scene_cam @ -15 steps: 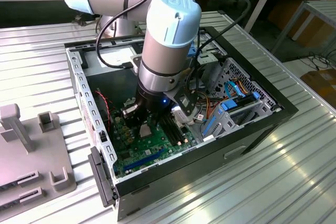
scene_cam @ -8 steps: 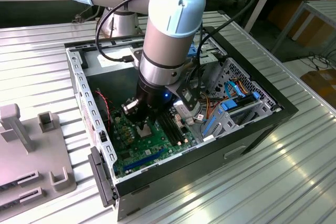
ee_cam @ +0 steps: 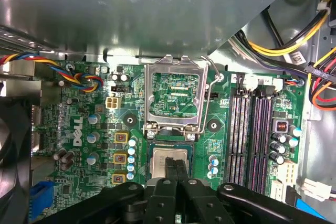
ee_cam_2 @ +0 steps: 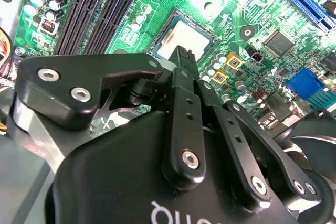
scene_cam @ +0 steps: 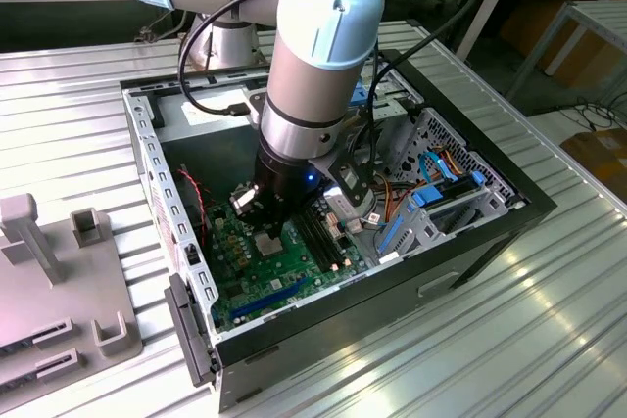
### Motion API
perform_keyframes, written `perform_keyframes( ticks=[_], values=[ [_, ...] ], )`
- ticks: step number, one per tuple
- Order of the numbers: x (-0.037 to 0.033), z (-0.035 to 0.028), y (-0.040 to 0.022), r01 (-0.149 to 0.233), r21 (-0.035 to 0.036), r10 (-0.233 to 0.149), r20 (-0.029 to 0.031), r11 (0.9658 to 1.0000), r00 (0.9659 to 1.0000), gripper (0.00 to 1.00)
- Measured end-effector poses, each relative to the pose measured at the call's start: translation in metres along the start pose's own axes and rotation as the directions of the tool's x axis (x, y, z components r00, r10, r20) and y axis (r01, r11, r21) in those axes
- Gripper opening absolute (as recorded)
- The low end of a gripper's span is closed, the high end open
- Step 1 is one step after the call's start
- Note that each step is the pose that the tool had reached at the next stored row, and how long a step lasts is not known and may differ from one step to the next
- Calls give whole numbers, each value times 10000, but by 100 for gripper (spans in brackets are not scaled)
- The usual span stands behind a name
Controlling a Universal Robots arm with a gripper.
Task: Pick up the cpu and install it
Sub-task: 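Place the cpu into insertion slot, then close the cpu cover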
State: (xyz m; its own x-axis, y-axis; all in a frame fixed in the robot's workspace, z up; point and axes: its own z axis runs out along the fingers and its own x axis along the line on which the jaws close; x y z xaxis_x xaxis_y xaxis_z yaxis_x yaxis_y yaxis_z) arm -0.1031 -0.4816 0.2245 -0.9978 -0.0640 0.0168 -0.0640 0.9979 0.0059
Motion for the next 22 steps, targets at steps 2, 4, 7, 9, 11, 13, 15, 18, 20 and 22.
perform_keyframes(
  ticks=[2, 4, 7, 9, 11, 13, 15, 18, 20, 22],
  values=[
    [0, 0, 0, 1, 0, -1, 0, 10000, 10000, 11],
    [0, -4, 0, 0, 0, 0, 0, 10000, 10000, 11],
    [0, -4, 0, 0, 0, 0, 0, 10000, 10000, 11],
    [0, -4, 0, 0, 0, 0, 0, 10000, 10000, 11],
    [0, -5, 0, 0, 1, 0, 0, 10000, 10000, 11],
    [0, -4, 0, 0, 0, 0, 0, 10000, 10000, 11],
    [-4, -5, -1, 26, 1, -26, -1, 10000, 10000, 11],
    [-12, -18, -1, 480, 8, -480, -6, 9988, 9988, 11],
    [-12, -78, 0, 618, 4, -618, -13, 9981, 9981, 11],
    [-11, -143, 0, 696, 4, -696, -19, 9976, 9976, 11]
  ],
)
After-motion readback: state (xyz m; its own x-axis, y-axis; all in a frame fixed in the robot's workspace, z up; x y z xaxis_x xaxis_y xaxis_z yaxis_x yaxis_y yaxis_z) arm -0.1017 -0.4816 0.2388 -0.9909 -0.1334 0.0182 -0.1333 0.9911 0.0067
